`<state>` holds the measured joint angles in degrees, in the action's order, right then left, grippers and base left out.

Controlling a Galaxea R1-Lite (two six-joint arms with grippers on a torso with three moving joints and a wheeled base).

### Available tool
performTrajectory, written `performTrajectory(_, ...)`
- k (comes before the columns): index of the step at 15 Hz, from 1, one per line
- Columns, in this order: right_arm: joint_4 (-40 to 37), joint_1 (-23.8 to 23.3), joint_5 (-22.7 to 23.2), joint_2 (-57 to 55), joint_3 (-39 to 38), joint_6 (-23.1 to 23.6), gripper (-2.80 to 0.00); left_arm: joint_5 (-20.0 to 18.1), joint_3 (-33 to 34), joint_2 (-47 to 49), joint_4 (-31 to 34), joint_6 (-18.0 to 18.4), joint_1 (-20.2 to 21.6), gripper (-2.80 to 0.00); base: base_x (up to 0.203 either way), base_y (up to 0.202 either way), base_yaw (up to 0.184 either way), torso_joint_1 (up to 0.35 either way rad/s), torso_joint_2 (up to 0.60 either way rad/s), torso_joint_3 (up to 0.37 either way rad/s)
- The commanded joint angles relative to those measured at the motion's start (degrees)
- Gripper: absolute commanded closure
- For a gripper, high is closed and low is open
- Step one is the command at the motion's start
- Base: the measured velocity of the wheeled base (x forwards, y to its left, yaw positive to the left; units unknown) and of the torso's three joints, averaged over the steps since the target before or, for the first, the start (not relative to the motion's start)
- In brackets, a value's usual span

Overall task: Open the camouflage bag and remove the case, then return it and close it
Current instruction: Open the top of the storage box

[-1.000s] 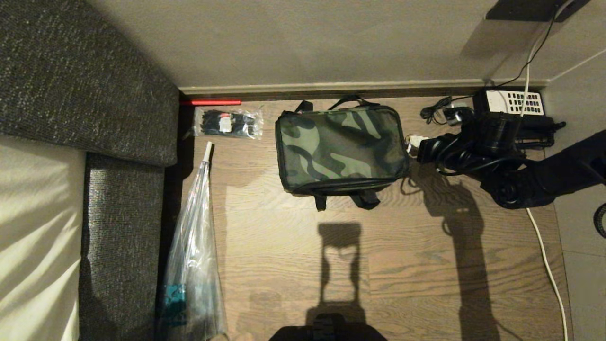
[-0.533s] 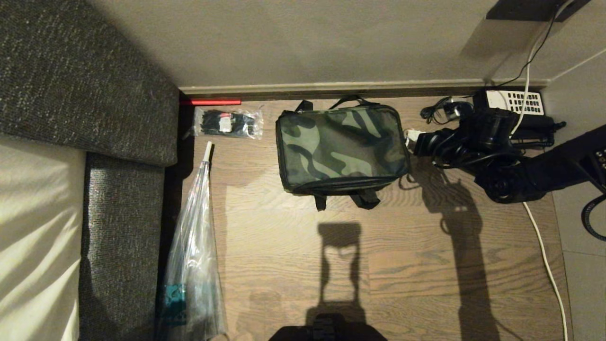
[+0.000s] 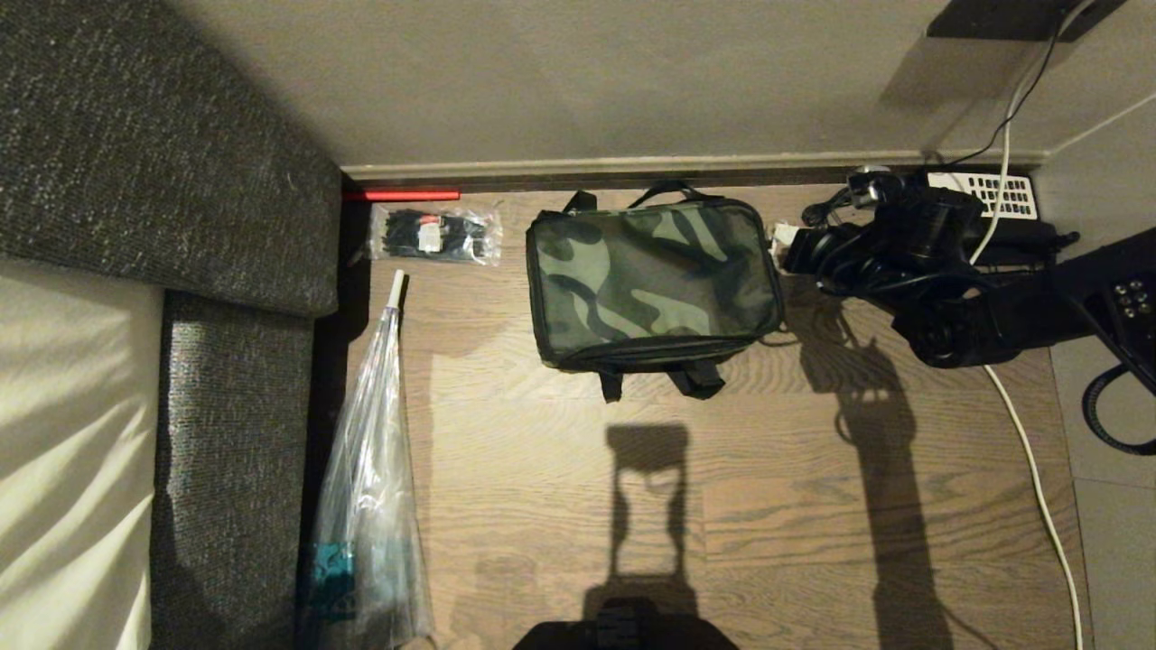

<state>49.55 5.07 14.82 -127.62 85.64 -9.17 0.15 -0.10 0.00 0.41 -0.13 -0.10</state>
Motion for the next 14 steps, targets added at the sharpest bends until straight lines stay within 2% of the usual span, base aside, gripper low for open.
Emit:
performTrajectory(1, 0.52, 0.14, 0.12, -1.36, 2.78, -1.52, 0.00, 0.03, 0.01, -0.09, 0.02, -0.04, 0.01, 0.00, 0.000, 0.000, 0.000, 0.000, 0.00, 0.000)
performTrajectory(4, 0.46, 0.70, 0.12, -2.71, 5.82, -4.66, 0.00, 0.03, 0.01, -0.09, 0.02, -0.04, 0.01, 0.00, 0.000, 0.000, 0.000, 0.000, 0.00, 0.000)
performTrajectory(9, 0.69, 0.91, 0.12, -5.00, 10.68, -5.23, 0.00, 0.03, 0.01, -0.09, 0.02, -0.04, 0.01, 0.00, 0.000, 0.000, 0.000, 0.000, 0.00, 0.000)
performTrajectory(14, 0.90, 0.98, 0.12, -5.94, 14.83, -7.85, 0.00, 0.03, 0.01, -0.09, 0.02, -0.04, 0.01, 0.00, 0.000, 0.000, 0.000, 0.000, 0.00, 0.000)
